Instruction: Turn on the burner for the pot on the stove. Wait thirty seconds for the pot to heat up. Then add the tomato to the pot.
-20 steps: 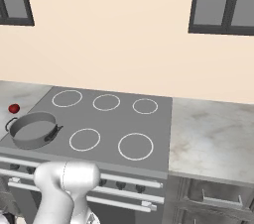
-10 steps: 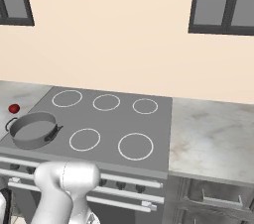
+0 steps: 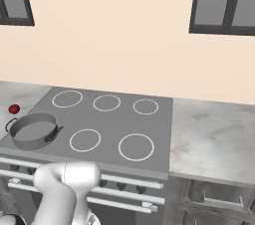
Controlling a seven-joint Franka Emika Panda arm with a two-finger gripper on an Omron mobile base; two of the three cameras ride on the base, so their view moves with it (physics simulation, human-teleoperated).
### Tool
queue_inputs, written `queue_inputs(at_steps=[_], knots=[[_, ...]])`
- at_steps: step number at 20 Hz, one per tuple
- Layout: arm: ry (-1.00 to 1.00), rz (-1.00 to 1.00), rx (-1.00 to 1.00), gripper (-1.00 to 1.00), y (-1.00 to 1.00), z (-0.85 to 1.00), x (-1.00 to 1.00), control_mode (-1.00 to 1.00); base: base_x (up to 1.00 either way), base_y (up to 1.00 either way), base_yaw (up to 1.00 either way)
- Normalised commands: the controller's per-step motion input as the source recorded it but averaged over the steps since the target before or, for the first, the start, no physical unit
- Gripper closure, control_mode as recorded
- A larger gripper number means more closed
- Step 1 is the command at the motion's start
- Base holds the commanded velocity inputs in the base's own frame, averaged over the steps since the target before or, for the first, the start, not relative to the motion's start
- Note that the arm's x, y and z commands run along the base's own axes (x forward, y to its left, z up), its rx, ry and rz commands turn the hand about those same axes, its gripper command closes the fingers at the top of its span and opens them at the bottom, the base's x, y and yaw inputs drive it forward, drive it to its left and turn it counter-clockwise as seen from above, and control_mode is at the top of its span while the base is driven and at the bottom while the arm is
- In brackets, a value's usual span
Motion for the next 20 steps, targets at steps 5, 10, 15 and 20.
queue_inputs(at_steps=[5, 10, 15, 20], knots=[[0.54, -0.08, 0.0, -1.0, 0.0, 0.83, -0.2, -1.0, 0.0, 0.0, 0.0], [0.76, -0.09, 0.0, -1.0, -0.12, 0.39, -0.04, -1.0, 0.0, 0.0, 0.0], [0.86, -0.04, 0.0, -1.0, -0.27, 0.11, 0.01, -1.0, 0.0, 0.0, 0.0], [0.16, 0.0, 0.0, -1.0, -0.01, 0.0, 0.03, -1.0, 0.0, 0.0, 0.0]])
